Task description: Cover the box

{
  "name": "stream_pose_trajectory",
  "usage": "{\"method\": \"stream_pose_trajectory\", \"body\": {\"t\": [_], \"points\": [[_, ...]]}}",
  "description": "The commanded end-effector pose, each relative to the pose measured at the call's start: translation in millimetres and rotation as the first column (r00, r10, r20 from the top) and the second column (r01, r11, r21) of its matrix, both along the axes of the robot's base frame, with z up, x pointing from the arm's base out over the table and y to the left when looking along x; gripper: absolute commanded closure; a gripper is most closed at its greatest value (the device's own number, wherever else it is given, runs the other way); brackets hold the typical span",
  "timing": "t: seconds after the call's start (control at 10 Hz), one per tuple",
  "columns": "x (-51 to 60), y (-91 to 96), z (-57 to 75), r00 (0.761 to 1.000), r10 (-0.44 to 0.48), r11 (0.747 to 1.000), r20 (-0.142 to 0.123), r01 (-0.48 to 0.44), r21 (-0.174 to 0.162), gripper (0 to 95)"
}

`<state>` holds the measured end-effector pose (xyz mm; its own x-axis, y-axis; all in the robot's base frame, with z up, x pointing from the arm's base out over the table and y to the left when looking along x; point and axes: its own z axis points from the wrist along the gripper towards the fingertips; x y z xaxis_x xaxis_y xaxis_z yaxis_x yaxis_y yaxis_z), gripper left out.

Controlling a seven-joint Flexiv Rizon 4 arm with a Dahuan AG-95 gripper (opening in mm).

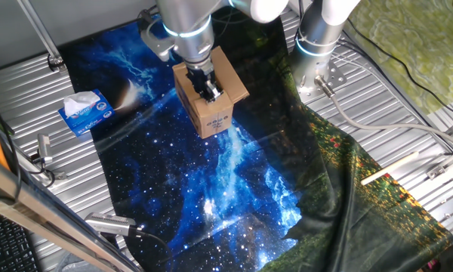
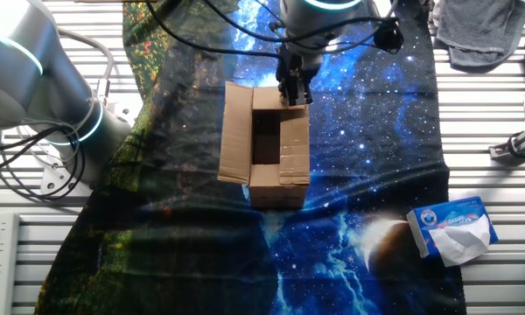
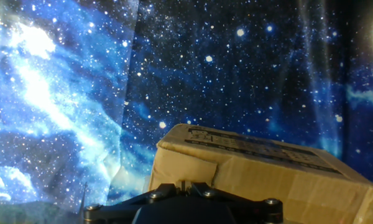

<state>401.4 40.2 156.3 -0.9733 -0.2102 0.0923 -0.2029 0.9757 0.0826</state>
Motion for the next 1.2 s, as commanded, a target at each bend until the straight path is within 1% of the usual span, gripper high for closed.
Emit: {"method": "stream_pose_trajectory", "body": {"t": [0.1, 0.3, 0.5, 0.8, 1.2], "points": [[1.2, 0.9, -0.8, 1.000, 0.001, 1.000, 0.001, -0.001, -0.001, 95.0], [1.3, 1.0, -1.2, 1.000, -0.004, 1.000, -0.001, 0.004, -0.003, 95.0], [-0.1, 3.4, -5.3, 1.000, -0.018, 1.000, -0.002, 0.018, -0.001, 95.0], [-8.3, 8.3, -18.1, 1.000, -0.026, 1.000, 0.013, 0.026, -0.001, 95.0], [-11.6, 7.7, -23.1, 1.000, -0.026, 1.000, 0.016, 0.026, -0.001, 95.0]]}}
